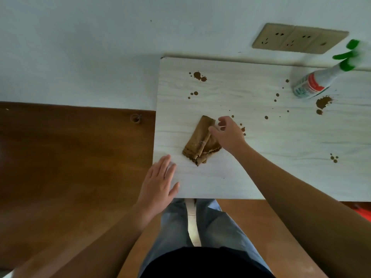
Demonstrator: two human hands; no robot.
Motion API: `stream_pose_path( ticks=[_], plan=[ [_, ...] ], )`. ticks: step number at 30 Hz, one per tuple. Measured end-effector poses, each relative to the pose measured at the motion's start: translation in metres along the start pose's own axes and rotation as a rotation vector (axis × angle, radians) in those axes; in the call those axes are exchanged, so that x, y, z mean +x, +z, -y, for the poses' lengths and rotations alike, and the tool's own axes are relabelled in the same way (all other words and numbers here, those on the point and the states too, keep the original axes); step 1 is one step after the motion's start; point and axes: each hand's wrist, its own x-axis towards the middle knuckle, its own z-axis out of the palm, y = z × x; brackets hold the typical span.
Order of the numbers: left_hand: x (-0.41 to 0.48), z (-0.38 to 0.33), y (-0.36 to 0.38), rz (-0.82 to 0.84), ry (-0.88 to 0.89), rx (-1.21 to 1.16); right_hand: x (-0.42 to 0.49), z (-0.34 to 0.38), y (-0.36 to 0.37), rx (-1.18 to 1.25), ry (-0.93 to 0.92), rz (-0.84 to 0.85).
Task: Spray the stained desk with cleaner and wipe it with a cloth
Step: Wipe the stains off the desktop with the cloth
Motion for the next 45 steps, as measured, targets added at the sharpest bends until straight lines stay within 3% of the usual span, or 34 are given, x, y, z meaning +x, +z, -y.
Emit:
stream_pose_path(
  ticks=[15, 23, 28, 34, 38, 40, 43, 45],
  plan=[
    [-0.001, -0.010, 0.024, -0.116, -0.062, 0.006, 0.012, -0.006, 0.008, 0.053, 0.018, 0.107],
    [-0.001, -0.012, 0.023, -0.144, -0.053, 0.020, -0.013, -0.018, -0.003, 0.391, 0.211, 0.219],
    [0.000, -0.015, 0.022, -0.133, -0.067, 0.023, -0.034, -0.012, -0.020, 0.501, 0.133, 0.180],
    [0.001, -0.014, 0.016, -0.092, -0.064, 0.040, -0.042, 0.029, -0.061, 0.441, -0.199, 0.021],
    [0.001, -0.014, 0.016, -0.085, -0.075, 0.030, -0.042, 0.035, -0.057, 0.242, -0.412, -0.070],
    [0.001, -0.016, 0.018, -0.097, -0.087, 0.021, -0.042, 0.025, -0.036, 0.056, -0.463, -0.020],
    [0.001, -0.019, 0.018, -0.106, -0.094, 0.022, -0.048, -0.007, 0.001, -0.228, -0.446, 0.199],
    [0.001, -0.018, 0.016, -0.100, -0.090, 0.017, -0.056, -0.028, 0.016, -0.258, -0.424, 0.288]
  ],
)
